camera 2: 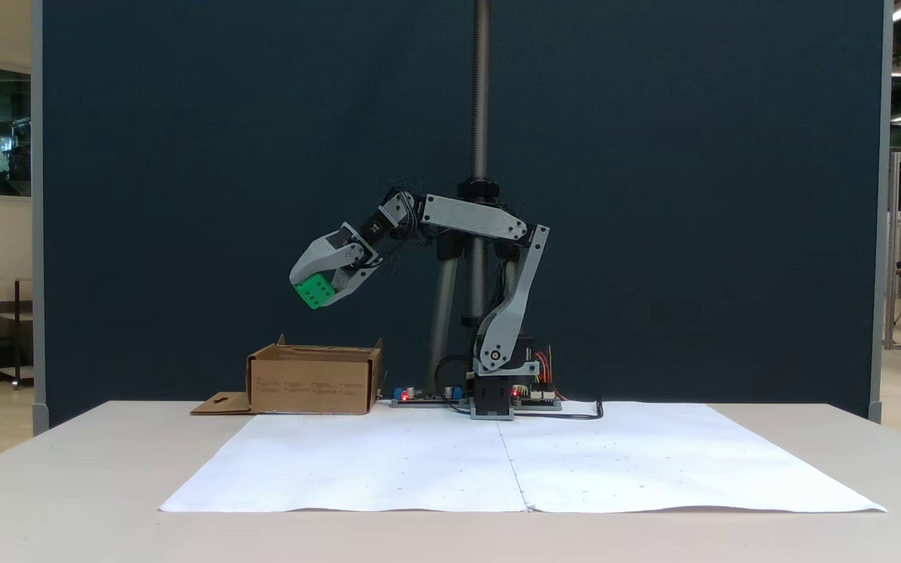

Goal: Grasp a green dice and put it in the bin.

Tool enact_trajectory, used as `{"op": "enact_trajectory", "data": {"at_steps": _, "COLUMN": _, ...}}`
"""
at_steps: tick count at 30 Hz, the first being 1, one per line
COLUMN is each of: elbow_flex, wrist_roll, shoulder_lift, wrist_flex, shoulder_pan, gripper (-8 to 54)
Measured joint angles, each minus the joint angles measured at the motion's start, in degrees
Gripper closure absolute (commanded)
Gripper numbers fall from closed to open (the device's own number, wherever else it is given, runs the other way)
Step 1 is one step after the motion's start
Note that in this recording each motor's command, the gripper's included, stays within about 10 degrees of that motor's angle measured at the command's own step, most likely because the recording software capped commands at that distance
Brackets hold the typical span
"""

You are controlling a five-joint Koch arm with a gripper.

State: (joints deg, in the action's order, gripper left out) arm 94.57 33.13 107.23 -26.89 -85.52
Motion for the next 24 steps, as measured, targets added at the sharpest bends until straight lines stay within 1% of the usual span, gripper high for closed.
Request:
{"op": "enact_trajectory", "data": {"at_steps": 2, "elbow_flex": 0.0, "wrist_roll": -0.35, "shoulder_lift": 0.0, "wrist_flex": 0.0, "shoulder_pan": -1.85, "gripper": 33.4}}
{"op": "enact_trajectory", "data": {"at_steps": 3, "elbow_flex": 0.0, "wrist_roll": -0.35, "shoulder_lift": 0.09, "wrist_flex": 0.0, "shoulder_pan": -7.03, "gripper": 33.4}}
{"op": "enact_trajectory", "data": {"at_steps": 6, "elbow_flex": 0.0, "wrist_roll": -0.35, "shoulder_lift": -0.53, "wrist_flex": 0.0, "shoulder_pan": -13.71, "gripper": 33.4}}
{"op": "enact_trajectory", "data": {"at_steps": 8, "elbow_flex": 0.0, "wrist_roll": -0.35, "shoulder_lift": -2.55, "wrist_flex": 0.0, "shoulder_pan": -16.79, "gripper": 33.4}}
{"op": "enact_trajectory", "data": {"at_steps": 9, "elbow_flex": -1.67, "wrist_roll": -0.35, "shoulder_lift": -5.45, "wrist_flex": 0.0, "shoulder_pan": -17.84, "gripper": 33.4}}
{"op": "enact_trajectory", "data": {"at_steps": 11, "elbow_flex": -2.11, "wrist_roll": -0.35, "shoulder_lift": -8.7, "wrist_flex": 0.0, "shoulder_pan": -18.02, "gripper": 33.4}}
{"op": "enact_trajectory", "data": {"at_steps": 19, "elbow_flex": -2.11, "wrist_roll": -0.35, "shoulder_lift": -16.35, "wrist_flex": 0.0, "shoulder_pan": -18.19, "gripper": 33.4}}
{"op": "enact_trajectory", "data": {"at_steps": 24, "elbow_flex": -2.11, "wrist_roll": -0.26, "shoulder_lift": -19.25, "wrist_flex": 0.0, "shoulder_pan": -18.19, "gripper": 33.4}}
